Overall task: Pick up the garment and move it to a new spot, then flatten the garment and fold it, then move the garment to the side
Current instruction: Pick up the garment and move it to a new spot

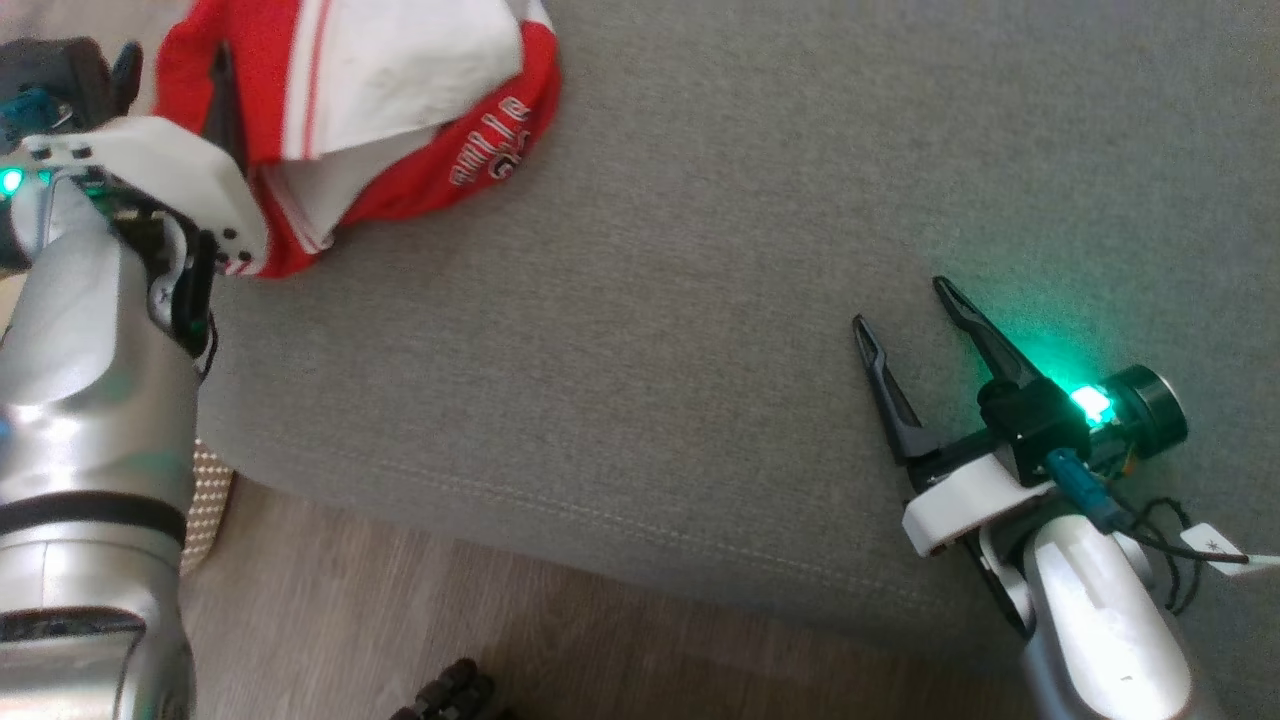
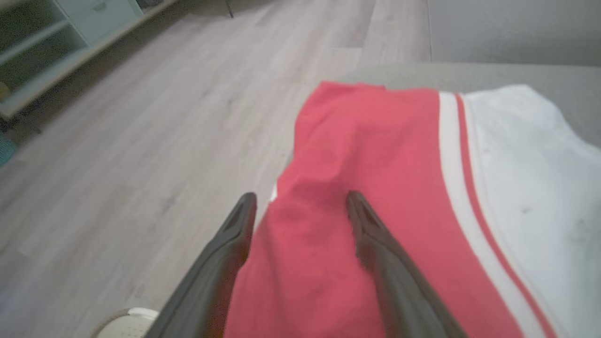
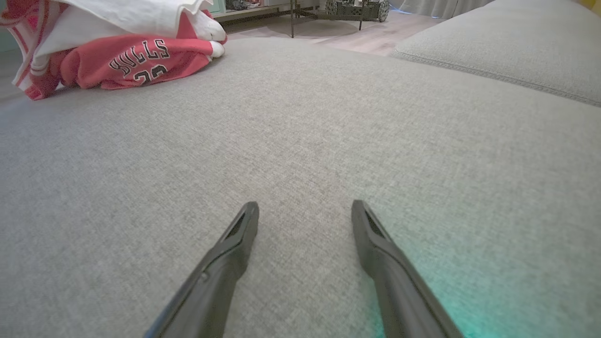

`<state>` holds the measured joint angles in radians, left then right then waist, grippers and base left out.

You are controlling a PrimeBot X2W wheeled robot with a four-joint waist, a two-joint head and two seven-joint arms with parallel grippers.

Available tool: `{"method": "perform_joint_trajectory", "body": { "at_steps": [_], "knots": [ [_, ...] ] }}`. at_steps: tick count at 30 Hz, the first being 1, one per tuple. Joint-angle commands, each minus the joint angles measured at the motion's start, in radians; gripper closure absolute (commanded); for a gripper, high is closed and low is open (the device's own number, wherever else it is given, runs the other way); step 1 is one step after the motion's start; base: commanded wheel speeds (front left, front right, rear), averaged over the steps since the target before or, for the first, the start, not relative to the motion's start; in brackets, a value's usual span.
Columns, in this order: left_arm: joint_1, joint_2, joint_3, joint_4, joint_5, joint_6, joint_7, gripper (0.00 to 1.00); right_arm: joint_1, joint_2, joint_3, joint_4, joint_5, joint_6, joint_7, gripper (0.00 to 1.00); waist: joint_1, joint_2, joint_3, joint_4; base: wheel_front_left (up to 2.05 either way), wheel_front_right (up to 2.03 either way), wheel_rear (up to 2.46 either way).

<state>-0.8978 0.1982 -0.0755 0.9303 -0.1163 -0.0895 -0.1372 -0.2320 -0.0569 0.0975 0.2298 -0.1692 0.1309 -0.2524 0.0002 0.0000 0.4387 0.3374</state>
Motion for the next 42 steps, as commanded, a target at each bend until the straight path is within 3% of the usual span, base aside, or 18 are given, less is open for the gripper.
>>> {"method": "perform_joint_trajectory", "body": {
  "at_steps": [1, 8, 9, 10, 17, 24, 33, 42],
  "knots": [
    [-0.039, 0.051, 0.044, 0.044, -0.018, -0.006, 0.017, 0.00, -0.017, 0.007, 0.031, -0.031, -0.001, 0.000, -0.009, 0.00, -0.0002, 0.0000, 0.050, -0.036, 0.00, 0.00, 0.00],
    [-0.092, 0.045, 0.037, 0.210, -0.041, -0.017, 0.049, 0.00, -0.024, 0.007, 0.041, -0.032, 0.006, 0.000, -0.009, 0.00, -0.0002, 0.0000, 0.077, -0.057, 0.00, 0.00, 0.00],
    [-0.099, 0.048, 0.033, 0.222, -0.038, -0.018, 0.036, 0.25, -0.027, 0.007, 0.040, -0.032, 0.006, 0.000, -0.009, 0.00, -0.0002, 0.0000, 0.078, -0.059, 0.00, 0.00, 0.00],
    [-0.105, 0.048, 0.027, 0.232, -0.035, -0.019, 0.017, 1.00, -0.028, 0.007, 0.040, -0.030, 0.007, 0.000, -0.009, 0.00, -0.0002, 0.0000, 0.074, -0.060, 0.00, 0.00, 0.00],
    [-0.106, 0.052, -0.008, 0.271, -0.011, -0.008, -0.089, 1.00, -0.011, 0.007, 0.076, -0.007, 0.048, 0.000, -0.009, 0.00, -0.0002, 0.0000, -0.025, -0.068, 0.00, 0.00, 0.00],
    [-0.112, 0.039, -0.058, 0.169, -0.018, -0.036, -0.123, 1.00, 0.036, 0.007, 0.125, 0.018, 0.135, 0.000, -0.009, 0.00, -0.0002, 0.0000, -0.189, -0.083, 0.00, 0.00, 0.00],
    [-0.146, 0.031, -0.191, -0.076, -0.155, -0.041, -0.106, 1.00, 0.063, 0.007, 0.156, 0.022, 0.207, 0.000, -0.009, 0.00, -0.0002, 0.0000, -0.293, -0.146, 0.00, 0.00, 0.00],
    [-0.139, 0.087, -0.309, -0.410, -0.354, -0.041, 0.024, 1.00, 0.042, 0.007, 0.177, 0.006, 0.253, 0.000, -0.009, 0.00, -0.0002, 0.0000, -0.297, -0.297, 0.00, 0.00, 0.00]
  ]
}}
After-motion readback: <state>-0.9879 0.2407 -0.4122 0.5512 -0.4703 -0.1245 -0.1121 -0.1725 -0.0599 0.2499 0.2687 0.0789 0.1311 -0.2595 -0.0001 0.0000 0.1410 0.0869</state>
